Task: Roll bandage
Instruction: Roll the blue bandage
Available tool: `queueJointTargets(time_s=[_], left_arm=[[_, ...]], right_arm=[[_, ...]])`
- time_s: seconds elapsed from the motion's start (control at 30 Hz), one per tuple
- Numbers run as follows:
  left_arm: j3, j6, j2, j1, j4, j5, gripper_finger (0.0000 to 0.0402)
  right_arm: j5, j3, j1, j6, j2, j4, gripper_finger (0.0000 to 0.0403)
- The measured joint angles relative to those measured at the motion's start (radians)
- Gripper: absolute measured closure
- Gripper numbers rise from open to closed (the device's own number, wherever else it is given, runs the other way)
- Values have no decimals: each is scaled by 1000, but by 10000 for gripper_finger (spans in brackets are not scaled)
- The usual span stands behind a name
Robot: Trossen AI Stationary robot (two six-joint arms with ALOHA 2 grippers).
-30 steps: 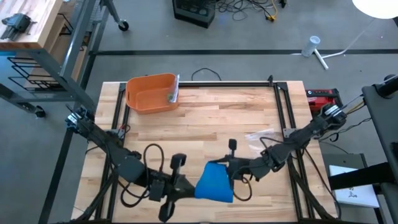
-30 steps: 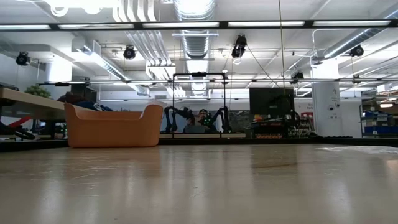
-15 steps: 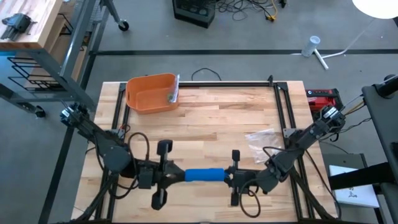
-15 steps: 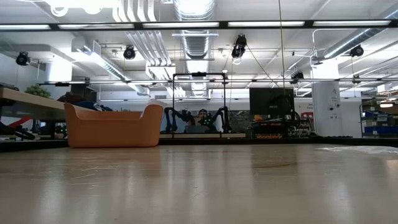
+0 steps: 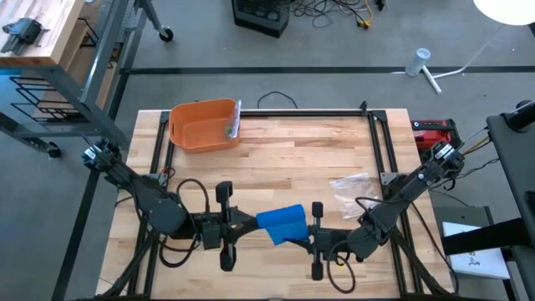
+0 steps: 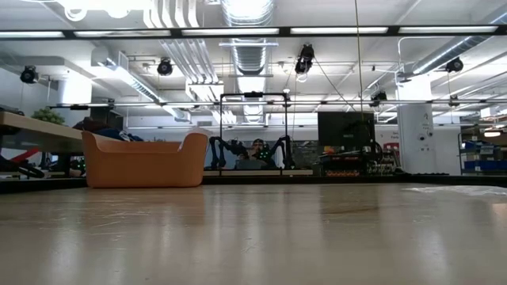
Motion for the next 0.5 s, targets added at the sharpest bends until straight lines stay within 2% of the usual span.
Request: queueJointTargets(time_s=[0.23, 0.33, 0.5], left_arm=[[0, 0, -7, -1, -21, -36, 401], [0, 0, -7, -1, -23, -41, 402], [0, -11, -7, -1, -26, -42, 401]], right_arm=[[-110, 16, 0, 31, 0, -4, 386], [-127, 16, 0, 51, 0, -5, 355], [-127, 17, 0, 60, 5, -6, 278]])
